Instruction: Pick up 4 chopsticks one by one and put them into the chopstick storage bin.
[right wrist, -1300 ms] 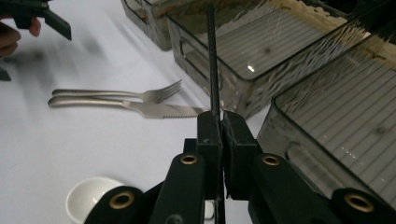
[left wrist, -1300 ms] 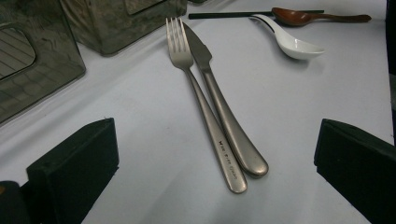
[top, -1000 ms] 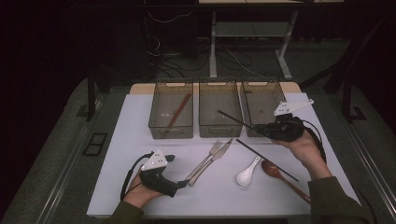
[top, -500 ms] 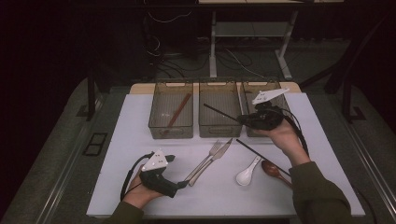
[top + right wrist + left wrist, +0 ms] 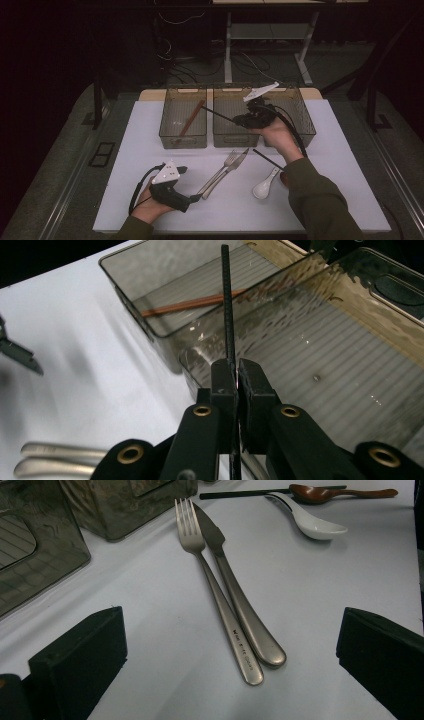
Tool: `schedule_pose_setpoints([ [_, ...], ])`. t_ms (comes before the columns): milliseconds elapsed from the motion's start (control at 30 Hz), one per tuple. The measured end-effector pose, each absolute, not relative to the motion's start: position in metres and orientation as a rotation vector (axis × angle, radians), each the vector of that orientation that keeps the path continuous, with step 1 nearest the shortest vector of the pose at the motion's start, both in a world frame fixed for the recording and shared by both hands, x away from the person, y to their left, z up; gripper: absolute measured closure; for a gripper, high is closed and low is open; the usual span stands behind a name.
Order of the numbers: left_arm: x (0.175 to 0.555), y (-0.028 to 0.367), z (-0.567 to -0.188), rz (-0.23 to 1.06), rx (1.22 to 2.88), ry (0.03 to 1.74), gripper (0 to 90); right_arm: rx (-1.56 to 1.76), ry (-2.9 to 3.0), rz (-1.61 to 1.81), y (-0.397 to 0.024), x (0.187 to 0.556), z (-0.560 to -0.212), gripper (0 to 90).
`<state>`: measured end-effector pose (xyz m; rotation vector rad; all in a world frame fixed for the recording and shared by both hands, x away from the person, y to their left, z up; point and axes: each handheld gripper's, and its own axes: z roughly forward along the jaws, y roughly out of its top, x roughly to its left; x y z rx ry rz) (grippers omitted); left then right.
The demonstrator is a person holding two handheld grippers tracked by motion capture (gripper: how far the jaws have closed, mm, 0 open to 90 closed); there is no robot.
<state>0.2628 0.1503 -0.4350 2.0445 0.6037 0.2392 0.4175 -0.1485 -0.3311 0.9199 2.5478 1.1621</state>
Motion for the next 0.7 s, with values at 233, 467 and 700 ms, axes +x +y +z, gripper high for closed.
schedule_pose_setpoints([
  [233, 0.263, 0.150, -0.435, 0.246, 2.045, 0.599, 0.0, 0.939, 2.565, 1.154, -0.121, 0.432, -0.335, 85.8],
  [467, 0.262, 0.149, -0.435, 0.244, 2.053, 0.594, 0.0, 0.970, 2.579, 1.135, -0.096, 0.446, -0.335, 85.8],
  [700, 0.262, 0.148, -0.435, 0.247, 2.047, 0.587, 0.0, 0.985, 2.591, 1.088, -0.066, 0.458, -0.335, 85.8],
])
